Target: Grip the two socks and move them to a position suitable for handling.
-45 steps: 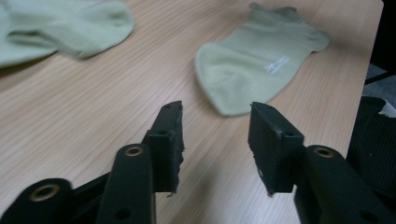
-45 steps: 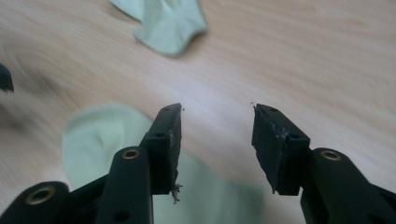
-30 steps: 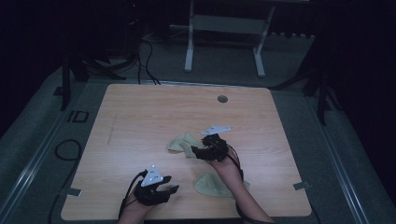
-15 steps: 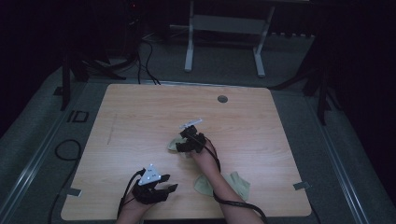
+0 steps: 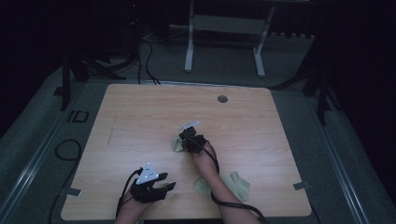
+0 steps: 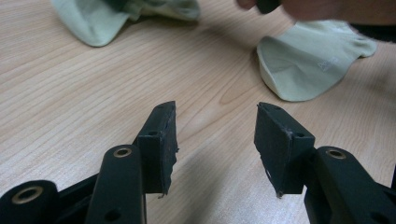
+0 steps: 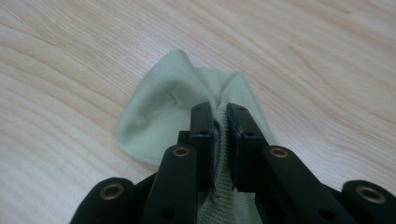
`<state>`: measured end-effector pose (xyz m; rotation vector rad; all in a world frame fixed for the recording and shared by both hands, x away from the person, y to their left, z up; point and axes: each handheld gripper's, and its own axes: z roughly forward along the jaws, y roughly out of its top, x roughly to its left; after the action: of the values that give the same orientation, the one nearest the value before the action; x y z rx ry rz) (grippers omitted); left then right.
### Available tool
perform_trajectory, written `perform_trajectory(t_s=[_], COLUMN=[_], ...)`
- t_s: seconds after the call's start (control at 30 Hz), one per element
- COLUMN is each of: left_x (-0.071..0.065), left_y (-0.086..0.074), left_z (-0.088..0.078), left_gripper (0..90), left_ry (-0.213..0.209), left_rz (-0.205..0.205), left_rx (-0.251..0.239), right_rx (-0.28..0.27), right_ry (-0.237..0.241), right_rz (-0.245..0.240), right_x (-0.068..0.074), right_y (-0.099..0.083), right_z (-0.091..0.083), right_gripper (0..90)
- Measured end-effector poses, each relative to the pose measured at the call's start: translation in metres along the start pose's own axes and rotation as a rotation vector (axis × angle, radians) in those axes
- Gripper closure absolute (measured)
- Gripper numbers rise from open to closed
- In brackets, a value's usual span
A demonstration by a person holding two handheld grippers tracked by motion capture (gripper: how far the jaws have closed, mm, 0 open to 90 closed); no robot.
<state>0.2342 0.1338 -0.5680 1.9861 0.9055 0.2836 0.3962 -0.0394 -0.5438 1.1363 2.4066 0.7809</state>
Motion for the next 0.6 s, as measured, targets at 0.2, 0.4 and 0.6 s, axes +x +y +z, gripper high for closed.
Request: perform_trajectory(t_s=[0.2, 0.4, 0.6], left_x=[-0.001, -0.010, -0.017], left_y=[0.002, 0.009, 0.027], left_z=[0.003, 0.006, 0.011], left_gripper=[48.8, 48.7, 48.7], left_ry=[-0.006, -0.031, -0.068], left_rz=[-0.008, 0.009, 0.036], left_rx=[-0.003, -0.008, -0.034], right_rx=[-0.023, -0.091, -0.079], right_ry=[-0.012, -0.016, -0.060], right_rz=[0.012, 0.064, 0.047], right_x=[-0.013, -0.037, -0.046], right_y=[-0.004, -0.025, -0.056], right_z=[-0.027, -0.068, -0.082], right_gripper=[81.7, 81.5, 81.3])
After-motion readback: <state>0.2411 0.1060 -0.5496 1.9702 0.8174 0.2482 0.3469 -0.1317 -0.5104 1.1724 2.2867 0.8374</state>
